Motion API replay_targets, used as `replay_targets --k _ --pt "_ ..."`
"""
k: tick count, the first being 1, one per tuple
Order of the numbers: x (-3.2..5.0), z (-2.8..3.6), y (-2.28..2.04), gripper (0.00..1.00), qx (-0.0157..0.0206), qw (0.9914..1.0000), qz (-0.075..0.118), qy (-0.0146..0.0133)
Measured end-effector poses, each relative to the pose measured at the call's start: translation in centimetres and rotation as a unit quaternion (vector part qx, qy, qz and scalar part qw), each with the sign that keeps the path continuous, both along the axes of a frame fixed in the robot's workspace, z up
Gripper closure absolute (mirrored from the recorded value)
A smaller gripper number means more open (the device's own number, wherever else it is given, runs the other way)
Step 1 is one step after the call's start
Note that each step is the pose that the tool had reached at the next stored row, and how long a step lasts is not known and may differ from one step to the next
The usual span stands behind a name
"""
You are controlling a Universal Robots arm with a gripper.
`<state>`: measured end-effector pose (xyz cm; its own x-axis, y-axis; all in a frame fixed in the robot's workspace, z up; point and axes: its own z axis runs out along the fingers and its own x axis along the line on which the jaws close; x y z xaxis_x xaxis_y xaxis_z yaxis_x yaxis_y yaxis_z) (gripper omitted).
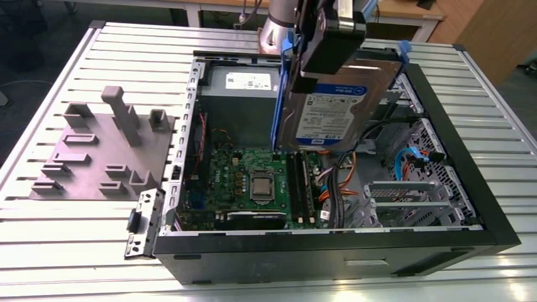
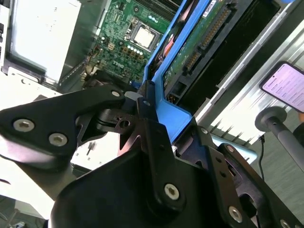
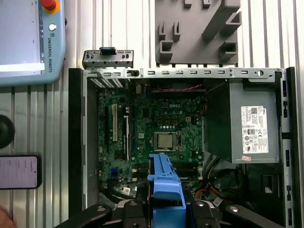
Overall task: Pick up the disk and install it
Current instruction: 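Insert the disk into the insertion slot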
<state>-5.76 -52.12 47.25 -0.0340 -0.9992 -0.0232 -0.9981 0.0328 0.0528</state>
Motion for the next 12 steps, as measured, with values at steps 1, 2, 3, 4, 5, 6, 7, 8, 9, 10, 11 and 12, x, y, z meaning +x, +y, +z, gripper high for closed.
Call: replay_targets --k 1,2,3,4,5,6,7,8,9,10,11,12 --pt "0.0 -0.03 -0.21 0.64 0.0 1.0 0.0 0.0" --pt "0.0 -0.07 -0.44 0.64 0.0 1.0 0.0 0.0" --pt "0.0 -0.1 -0.62 0.64 0.0 1.0 0.0 0.0" --pt "0.0 -0.13 -0.76 0.64 0.0 1.0 0.0 0.0" --pt "0.0 -0.15 -0.86 0.64 0.0 1.0 0.0 0.0" --pt "0.05 -0.2 -0.9 0.64 0.0001 1.0 0.0 -0.0001" --pt "0.17 -0.23 -0.92 0.64 0.0 1.0 0.0 0.0" --pt "0.43 -0.26 -0.94 0.64 0.0 1.0 0.0 0.0" --pt "0.76 -0.3 -0.95 0.64 -0.0001 1.0 0.0 0.0" --pt "1.12 -0.33 -0.95 0.64 0.0 1.0 0.0 0.0" --pt "1.49 -0.37 -0.95 0.64 0.0 1.0 0.0 0.0" --pt "1.81 -0.38 -0.95 0.64 0.0 1.0 0.0 0.0"
